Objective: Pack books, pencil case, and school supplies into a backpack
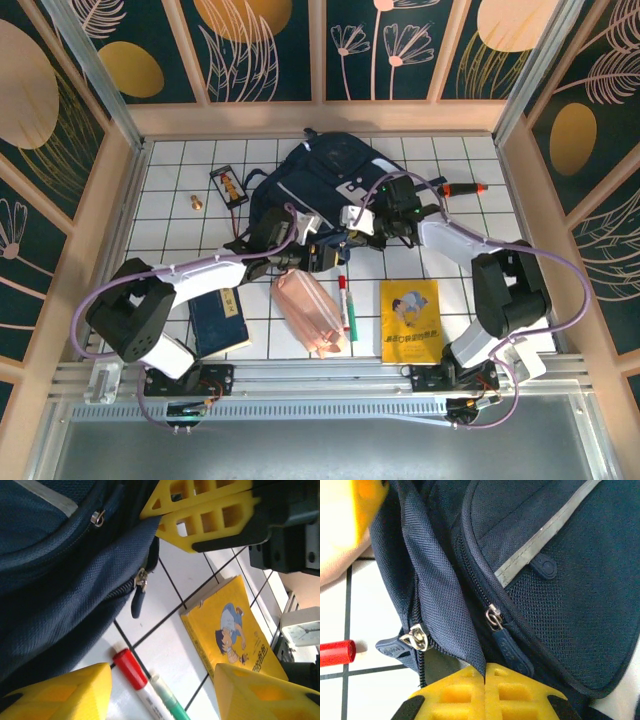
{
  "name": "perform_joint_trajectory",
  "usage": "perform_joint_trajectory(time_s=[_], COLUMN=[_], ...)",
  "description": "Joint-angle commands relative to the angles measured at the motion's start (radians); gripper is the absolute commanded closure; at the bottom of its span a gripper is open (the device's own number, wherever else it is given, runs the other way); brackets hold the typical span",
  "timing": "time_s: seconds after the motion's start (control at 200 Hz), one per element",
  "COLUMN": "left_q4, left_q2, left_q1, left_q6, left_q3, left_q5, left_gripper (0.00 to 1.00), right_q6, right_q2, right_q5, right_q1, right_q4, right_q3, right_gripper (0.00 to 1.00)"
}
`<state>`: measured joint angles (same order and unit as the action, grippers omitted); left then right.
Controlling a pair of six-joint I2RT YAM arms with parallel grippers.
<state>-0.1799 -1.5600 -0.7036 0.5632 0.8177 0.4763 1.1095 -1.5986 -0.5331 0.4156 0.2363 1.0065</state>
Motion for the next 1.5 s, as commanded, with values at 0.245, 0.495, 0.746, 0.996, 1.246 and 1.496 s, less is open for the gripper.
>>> perform_joint_trajectory(time_s=[0.245,0.495,0.746,0.996,1.246,1.496], left_q4=[-0.186,-0.195,-0.225,-0.175,-0.098,-0.082], left_q2=[-0.110,-0.147,-0.185,-0.211,-0.248,-0.254], left_q1=[-0.007,-0.013,-0.028,-0.027,-0.029,-0.028], left_q6=[-0.026,0.001,0.047,0.081,0.101,0.043], left_q3=[0.096,0.115,0.094,0.101,0.129,0.134], left_q5=[-0.060,-0.042,-0.121,-0.291,-0.338,-0.380], left_gripper=[0.45,0.50,0.45,0.48,0.64,1.00], right_q6=[-0.167,-0.291,-0.255,-0.236,-0.264,-0.255], right_q2=[0.062,0.054,0.059,0.079,0.093,0.089], right_q5=[-0.192,-0.220,-0.225,-0.208,-0.196,-0.164], right_q1=[-0.041,-0.042,-0.025,-0.023,-0.026,-0.032], right_q4=[-0.143,-0.250,-0.236,-0.219,-0.242,-0.236], right_q3=[0.063,0.050,0.038,0.026,0.018,0.031], right_gripper=[1.00,1.00,1.00,1.00,1.00,1.00])
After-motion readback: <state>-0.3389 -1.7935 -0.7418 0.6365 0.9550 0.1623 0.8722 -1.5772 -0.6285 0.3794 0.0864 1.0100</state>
